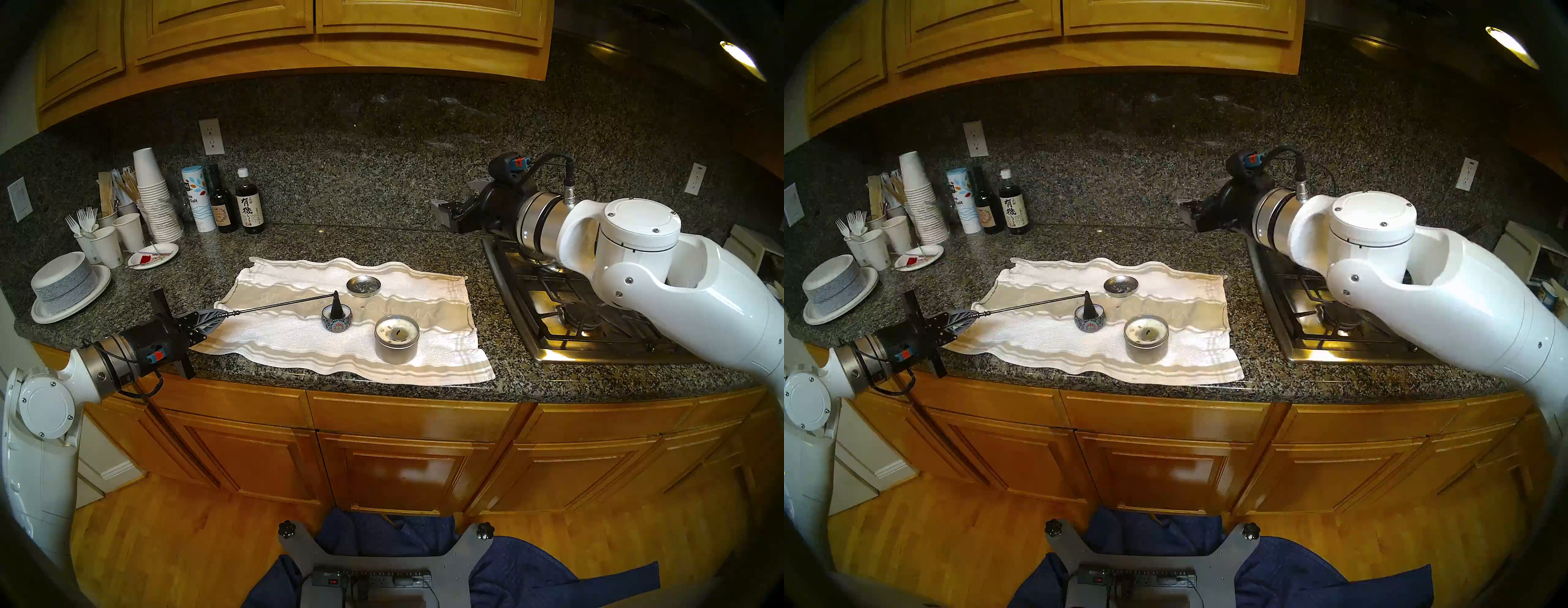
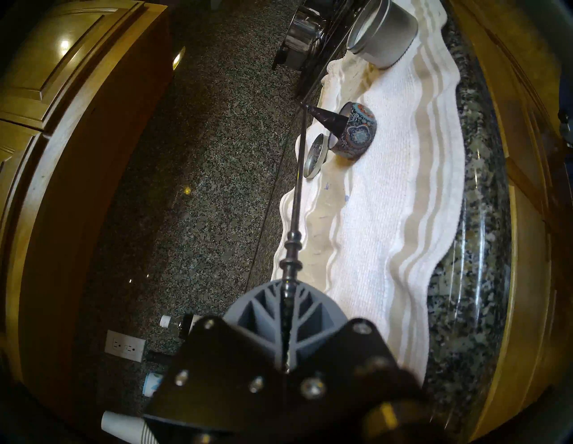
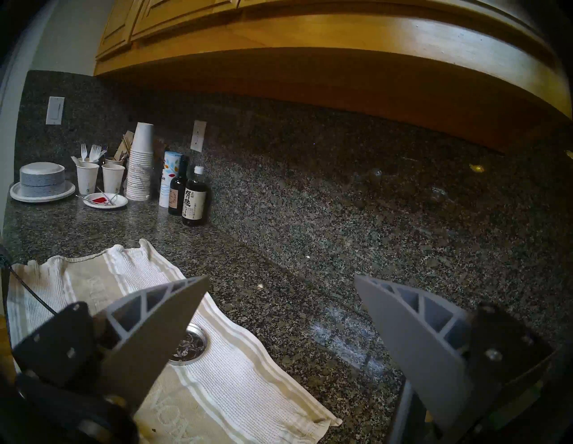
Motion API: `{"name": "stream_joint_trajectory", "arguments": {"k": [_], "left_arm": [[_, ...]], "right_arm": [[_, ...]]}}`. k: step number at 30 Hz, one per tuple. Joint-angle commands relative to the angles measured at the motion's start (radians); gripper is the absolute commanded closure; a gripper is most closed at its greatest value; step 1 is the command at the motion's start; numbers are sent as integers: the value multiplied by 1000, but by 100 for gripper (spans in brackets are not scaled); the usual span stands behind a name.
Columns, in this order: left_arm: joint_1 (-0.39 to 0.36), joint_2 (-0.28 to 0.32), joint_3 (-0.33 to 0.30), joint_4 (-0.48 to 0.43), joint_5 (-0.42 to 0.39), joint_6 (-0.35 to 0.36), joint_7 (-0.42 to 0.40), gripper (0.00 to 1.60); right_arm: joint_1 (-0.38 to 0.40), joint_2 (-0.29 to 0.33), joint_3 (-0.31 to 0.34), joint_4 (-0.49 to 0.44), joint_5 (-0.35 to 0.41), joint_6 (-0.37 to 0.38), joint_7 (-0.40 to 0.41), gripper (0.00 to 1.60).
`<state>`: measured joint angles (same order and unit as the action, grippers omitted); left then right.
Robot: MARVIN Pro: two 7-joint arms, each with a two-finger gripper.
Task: Put out candle flame
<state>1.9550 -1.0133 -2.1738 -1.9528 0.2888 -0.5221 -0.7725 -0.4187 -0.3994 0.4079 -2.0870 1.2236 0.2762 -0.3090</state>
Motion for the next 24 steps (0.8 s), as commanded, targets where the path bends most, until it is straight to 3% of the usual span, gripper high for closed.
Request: {"name": "stream_joint_trajectory", "arguments": {"k": [1, 24], "left_arm": [[-25, 1, -8, -22, -7, 0, 16, 160], [-60, 4, -30, -66, -21, 15, 26, 160]], "right_arm": [[27, 0, 29, 2, -2, -16, 0, 0], [26, -4, 26, 5, 0, -21, -1, 0]]}}
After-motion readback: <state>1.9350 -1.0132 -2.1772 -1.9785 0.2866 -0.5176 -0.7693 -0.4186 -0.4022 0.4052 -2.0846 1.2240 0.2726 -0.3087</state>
